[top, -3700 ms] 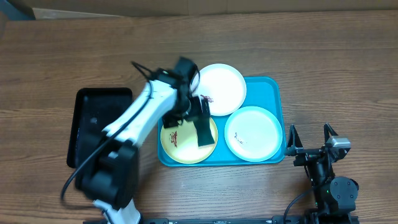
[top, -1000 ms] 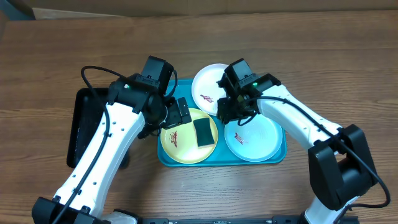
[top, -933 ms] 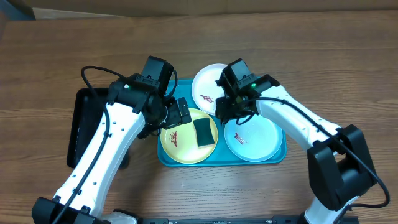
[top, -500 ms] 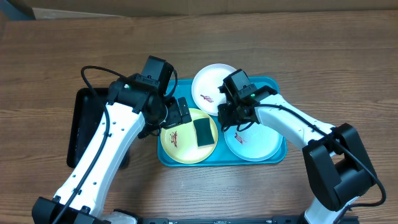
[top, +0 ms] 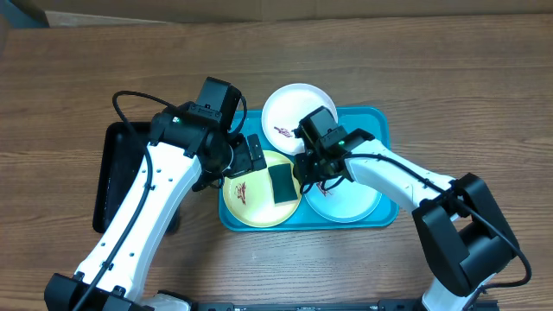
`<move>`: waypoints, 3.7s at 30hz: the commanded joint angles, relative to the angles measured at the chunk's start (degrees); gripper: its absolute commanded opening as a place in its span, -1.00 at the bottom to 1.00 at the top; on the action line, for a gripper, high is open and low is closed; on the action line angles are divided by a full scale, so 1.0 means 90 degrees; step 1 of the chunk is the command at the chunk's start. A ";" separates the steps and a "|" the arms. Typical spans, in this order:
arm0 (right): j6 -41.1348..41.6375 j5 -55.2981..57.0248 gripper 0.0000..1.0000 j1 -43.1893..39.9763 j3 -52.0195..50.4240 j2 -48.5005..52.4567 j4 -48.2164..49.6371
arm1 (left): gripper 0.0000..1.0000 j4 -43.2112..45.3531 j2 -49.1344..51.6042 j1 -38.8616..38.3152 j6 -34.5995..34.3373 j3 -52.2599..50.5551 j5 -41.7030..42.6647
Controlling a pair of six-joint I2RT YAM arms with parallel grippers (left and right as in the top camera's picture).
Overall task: Clean dirty plates on tray and stack at the side
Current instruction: 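Move the right gripper to the yellow plate's right rim, then grasp the yellow plate rim with the right gripper to hold it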
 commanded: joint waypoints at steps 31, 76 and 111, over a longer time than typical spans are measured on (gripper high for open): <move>0.0410 0.0272 -0.34 0.0000 0.0226 -0.0027 0.0233 | 0.99 0.0143 0.0039 0.0032 -0.0136 -0.0024 -0.0085; 0.0515 0.0267 -0.21 0.0204 0.0631 0.0051 -0.0595 | 1.00 0.0185 0.0039 0.0032 -0.0134 -0.0024 -0.0087; 0.0308 0.0124 -0.64 0.0204 -0.0287 0.0080 0.0202 | 0.99 0.0296 0.0039 0.0032 -0.0131 -0.0219 0.0228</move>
